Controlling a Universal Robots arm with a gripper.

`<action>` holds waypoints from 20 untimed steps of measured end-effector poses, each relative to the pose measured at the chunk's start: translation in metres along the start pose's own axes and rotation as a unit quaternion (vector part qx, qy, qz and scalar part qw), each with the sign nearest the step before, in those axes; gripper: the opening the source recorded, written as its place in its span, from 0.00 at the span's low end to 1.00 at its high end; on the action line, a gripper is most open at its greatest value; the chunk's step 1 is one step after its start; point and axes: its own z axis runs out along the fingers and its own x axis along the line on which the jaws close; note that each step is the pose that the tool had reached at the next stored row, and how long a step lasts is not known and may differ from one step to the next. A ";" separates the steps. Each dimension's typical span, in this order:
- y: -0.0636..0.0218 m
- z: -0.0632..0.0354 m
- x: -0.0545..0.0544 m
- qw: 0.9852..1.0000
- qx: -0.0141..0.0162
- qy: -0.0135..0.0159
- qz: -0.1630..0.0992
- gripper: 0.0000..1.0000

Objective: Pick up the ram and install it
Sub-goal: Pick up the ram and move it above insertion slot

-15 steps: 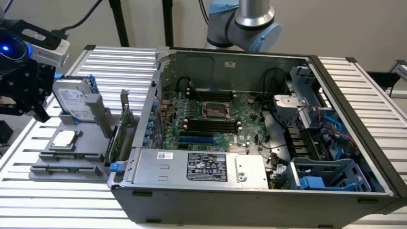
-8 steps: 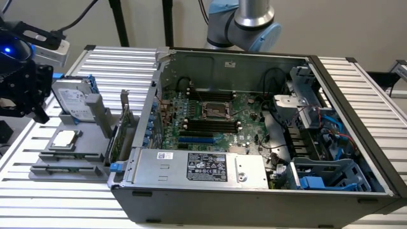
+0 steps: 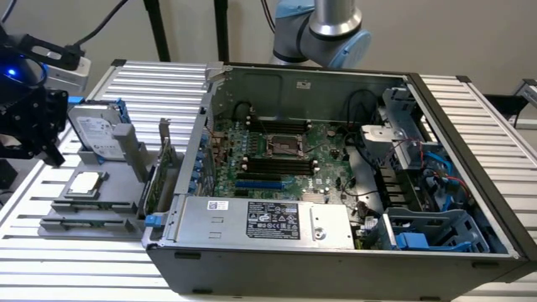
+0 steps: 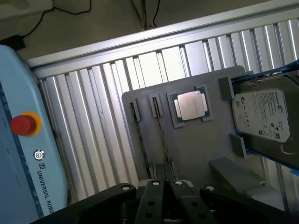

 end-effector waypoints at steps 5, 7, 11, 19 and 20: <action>0.0003 0.0031 0.000 0.999 0.000 -0.002 -0.041 0.11; 0.0004 0.0044 0.000 0.998 0.000 -0.002 -0.059 0.11; 0.0003 0.0080 0.000 0.997 -0.001 -0.003 -0.081 0.11; -0.0018 0.0127 0.009 0.996 -0.009 -0.003 -0.088 0.24; -0.0022 0.0130 0.011 0.996 -0.010 -0.004 -0.088 0.24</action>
